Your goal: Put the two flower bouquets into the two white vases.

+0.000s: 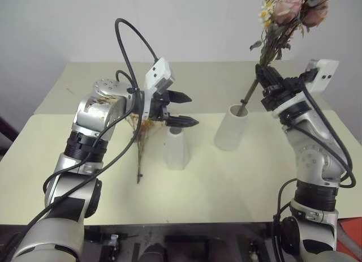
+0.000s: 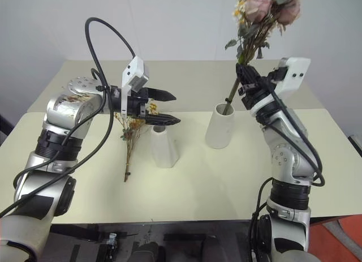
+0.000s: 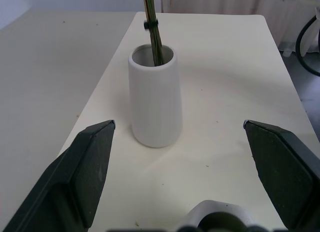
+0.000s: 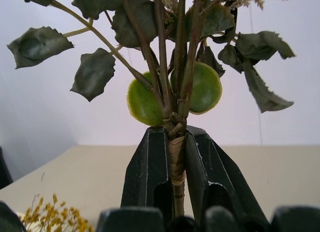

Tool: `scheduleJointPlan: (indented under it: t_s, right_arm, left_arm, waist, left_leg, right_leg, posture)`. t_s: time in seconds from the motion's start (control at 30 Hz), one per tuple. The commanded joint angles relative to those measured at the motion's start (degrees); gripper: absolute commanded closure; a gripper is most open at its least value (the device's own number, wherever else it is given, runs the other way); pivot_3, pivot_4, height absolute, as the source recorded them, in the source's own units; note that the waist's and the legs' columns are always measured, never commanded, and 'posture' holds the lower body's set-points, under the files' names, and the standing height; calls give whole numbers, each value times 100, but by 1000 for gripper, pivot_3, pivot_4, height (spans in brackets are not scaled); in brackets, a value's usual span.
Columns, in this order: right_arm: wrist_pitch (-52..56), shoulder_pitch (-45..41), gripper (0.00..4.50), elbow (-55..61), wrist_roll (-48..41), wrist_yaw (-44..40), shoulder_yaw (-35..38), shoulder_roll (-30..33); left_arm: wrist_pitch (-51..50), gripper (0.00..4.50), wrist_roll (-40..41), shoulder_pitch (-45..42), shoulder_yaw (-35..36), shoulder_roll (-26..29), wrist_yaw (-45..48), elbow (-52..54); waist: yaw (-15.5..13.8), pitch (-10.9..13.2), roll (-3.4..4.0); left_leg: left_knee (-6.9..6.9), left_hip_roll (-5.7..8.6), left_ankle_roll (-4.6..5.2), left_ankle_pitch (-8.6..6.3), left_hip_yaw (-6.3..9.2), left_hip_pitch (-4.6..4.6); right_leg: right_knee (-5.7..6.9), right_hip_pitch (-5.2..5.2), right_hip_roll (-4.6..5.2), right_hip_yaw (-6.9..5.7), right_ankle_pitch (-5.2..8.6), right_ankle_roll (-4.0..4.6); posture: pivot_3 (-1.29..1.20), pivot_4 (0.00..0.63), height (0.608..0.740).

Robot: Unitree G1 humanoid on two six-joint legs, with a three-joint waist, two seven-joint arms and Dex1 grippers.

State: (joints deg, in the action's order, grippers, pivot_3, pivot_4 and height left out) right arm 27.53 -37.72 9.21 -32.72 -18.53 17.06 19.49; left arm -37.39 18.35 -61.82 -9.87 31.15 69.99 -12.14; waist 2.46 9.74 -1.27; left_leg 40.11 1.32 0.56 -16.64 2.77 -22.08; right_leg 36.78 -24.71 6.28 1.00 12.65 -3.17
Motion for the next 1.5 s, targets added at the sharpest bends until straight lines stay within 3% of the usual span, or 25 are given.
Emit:
scheduleJointPlan:
  t_s: [0.03,0.47,0.9,1.5]
  right_arm:
    - [-569,130,4274,65,178,-170,-134,-101]
    - [-1306,485,4274,-197,546,-260,-338,-368]
    - [-1183,1004,20,315,516,-409,-464,-284]
    - [-862,2077,20,1583,236,-1007,-560,459]
  left_arm:
    - [47,0,112,6,200,70,-37,197]
    - [-14,0,192,100,233,162,-83,318]
    - [92,0,178,60,217,115,-138,186]
    - [214,0,190,39,251,76,-159,39]
  waist:
    - [2,0,0]
    - [6,0,2]
    - [3,0,2]
    - [-6,0,2]
  left_leg:
    - [-1,0,0,0,0,1]
    - [-2,0,-3,2,7,3]
    - [-5,0,-4,2,8,6]
    - [-3,1,-2,1,6,8]
  right_leg:
    - [0,0,0,0,0,0]
    - [2,-2,0,3,0,0]
    - [4,-2,-1,4,0,0]
    - [3,3,-1,5,0,0]
  posture:
    - [0,150,740]
    - [0,150,740]
    - [0,150,740]
    - [0,150,740]
